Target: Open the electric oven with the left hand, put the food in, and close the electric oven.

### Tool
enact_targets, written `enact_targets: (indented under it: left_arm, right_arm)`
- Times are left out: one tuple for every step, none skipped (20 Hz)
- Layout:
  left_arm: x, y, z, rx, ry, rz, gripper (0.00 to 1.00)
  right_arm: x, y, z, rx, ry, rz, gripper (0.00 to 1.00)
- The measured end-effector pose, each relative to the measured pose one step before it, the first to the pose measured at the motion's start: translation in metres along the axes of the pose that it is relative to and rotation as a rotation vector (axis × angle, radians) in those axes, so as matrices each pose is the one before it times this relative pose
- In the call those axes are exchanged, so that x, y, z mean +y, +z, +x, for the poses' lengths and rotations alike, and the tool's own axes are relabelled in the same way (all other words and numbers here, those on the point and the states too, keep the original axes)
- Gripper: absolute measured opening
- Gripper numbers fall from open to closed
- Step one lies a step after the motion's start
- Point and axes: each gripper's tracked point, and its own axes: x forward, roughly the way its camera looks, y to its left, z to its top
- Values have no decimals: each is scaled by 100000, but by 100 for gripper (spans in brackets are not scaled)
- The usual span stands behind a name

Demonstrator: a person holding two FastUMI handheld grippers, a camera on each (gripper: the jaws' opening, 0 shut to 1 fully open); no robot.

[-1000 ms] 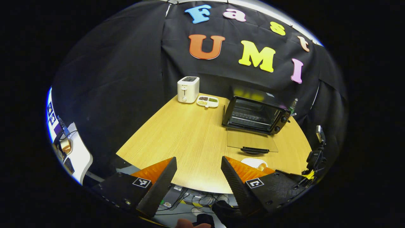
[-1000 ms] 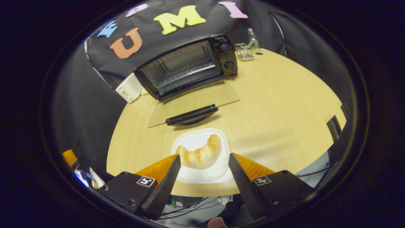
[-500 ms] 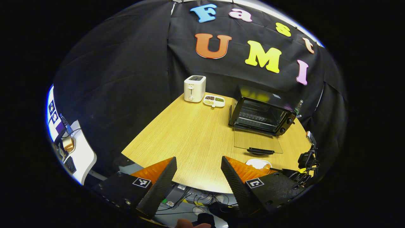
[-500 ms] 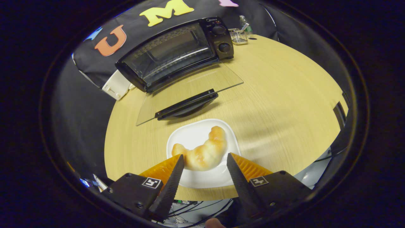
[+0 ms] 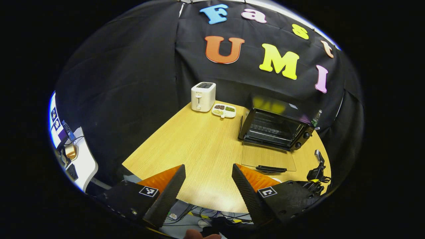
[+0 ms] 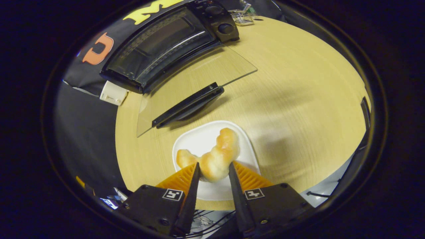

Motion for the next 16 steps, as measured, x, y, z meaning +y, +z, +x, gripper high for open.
enact_targets:
  left_arm:
    - [-235, -66, 349, 1069, 503, 293, 93]
    - [-153, 118, 296, 682, 840, 280, 93]
    - [-84, 86, 256, 641, 810, 37, 93]
    - [-261, -16, 116, 753, 198, -135, 93]
    - [-167, -76, 93, 477, -216, 131, 93]
    - [-207, 39, 131, 350, -594, 481, 93]
    - [-97, 133, 195, -256, -737, 870, 93]
    - [65, 295, 251, -1043, -344, 952, 93]
    - [119, 352, 366, -1130, -558, 557, 93]
    - [-50, 213, 239, -226, -1300, 265, 93]
    - [-79, -184, 45, 548, -1737, 405, 93]
    - [-3, -55, -96, 42, -1734, 733, 93]
    - [104, 92, -146, -422, -1499, 1029, 94]
    - [172, 23, -170, -89, -1568, 1410, 93]
    - [287, -209, -320, 275, -1320, 1623, 93]
    - [322, -172, -334, 376, -1353, 1509, 93]
  right_arm:
    - [60, 86, -36, 642, 1306, -27, 49]
    - [76, 71, -5, 744, 1224, 9, 41]
    - [92, 75, 85, 385, 1036, -76, 38]
    - [70, 39, 81, 226, 774, -112, 34]
    - [35, 98, -7, -206, 462, 154, 31]
    - [112, 143, -137, -884, 524, 432, 31]
    - [147, 272, -155, -1399, 678, -48, 29]
    - [224, 183, -283, -1704, 1036, -202, 25]
    - [253, 322, -251, -1888, 1137, 297, 28]
    - [184, 290, -168, -2152, 311, 1123, 26]
    - [184, 253, -221, -2153, 51, 1399, 25]
    - [391, 159, -296, -2503, 242, 1736, 25]
    - [641, 224, -379, -2649, 1105, 1419, 27]
    - [668, 412, -454, -3133, 951, 914, 26]
    - [539, 462, -354, -3006, 363, 1006, 26]
    - [747, 415, -436, -2998, 1042, 2240, 25]
